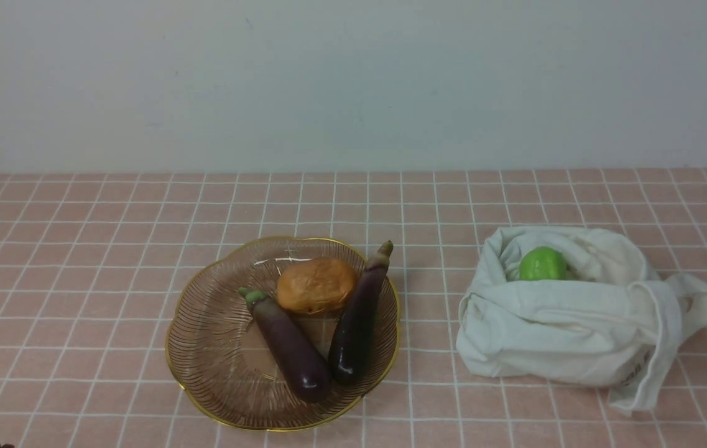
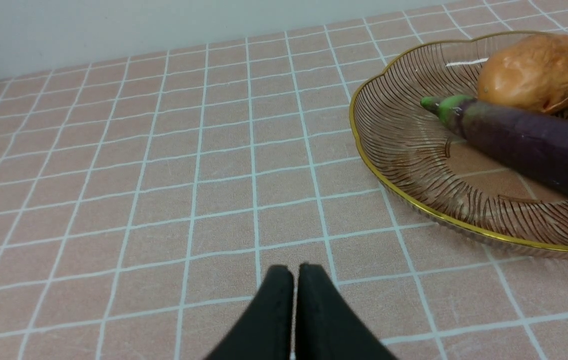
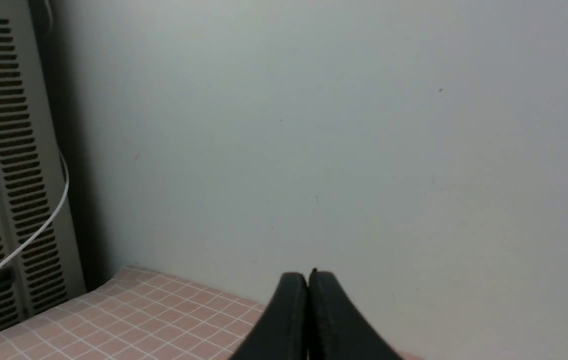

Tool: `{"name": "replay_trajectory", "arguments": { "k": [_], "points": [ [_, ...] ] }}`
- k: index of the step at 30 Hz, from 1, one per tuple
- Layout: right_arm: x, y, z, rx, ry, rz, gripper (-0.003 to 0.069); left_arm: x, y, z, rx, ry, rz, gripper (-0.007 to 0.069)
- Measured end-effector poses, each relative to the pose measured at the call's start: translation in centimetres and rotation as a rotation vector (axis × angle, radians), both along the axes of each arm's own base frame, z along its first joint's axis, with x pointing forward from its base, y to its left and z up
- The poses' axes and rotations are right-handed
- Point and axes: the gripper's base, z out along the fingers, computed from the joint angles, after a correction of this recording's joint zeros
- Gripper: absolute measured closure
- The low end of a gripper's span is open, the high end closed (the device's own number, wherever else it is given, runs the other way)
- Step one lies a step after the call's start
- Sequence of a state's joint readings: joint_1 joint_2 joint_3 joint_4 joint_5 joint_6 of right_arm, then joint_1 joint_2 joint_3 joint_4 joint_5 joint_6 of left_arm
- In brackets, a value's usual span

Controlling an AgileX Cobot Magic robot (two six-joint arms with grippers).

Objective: Take vegetables from bag on pink coffee tablecloth place on plate.

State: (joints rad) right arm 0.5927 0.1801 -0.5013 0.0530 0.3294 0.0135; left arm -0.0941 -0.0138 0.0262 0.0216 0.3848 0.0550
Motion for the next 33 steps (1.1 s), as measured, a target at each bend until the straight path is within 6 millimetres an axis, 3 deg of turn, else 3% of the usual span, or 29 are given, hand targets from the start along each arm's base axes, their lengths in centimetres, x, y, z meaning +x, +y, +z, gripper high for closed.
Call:
{"name": "replay_trajectory", "arguments": {
  "k": [3, 12, 17, 20, 33],
  "points": [
    [0.0, 0.1, -0.3, -0.019, -0.008, 0.003, 0.0673, 0.0, 0.0, 0.0, 0.000, 0.000, 0.000, 0.0629],
    [1.0, -1.0, -6.3, -0.069, 0.067, -0.333, 0.0673, 0.0, 0.0, 0.0, 0.000, 0.000, 0.000, 0.0629],
    [2.0, -2.0, -13.7, -0.187, 0.208, -0.554, 0.0673, 0.0, 0.0, 0.0, 0.000, 0.000, 0.000, 0.0629],
    [2.2, -2.3, -16.5, -0.219, 0.317, -0.600, 0.0673, 0.0, 0.0, 0.0, 0.000, 0.000, 0.000, 0.0629],
    [2.2, -2.5, -16.7, -0.221, 0.341, -0.620, 0.0673, 0.0, 0.0, 0.0, 0.000, 0.000, 0.000, 0.0629]
  ]
}}
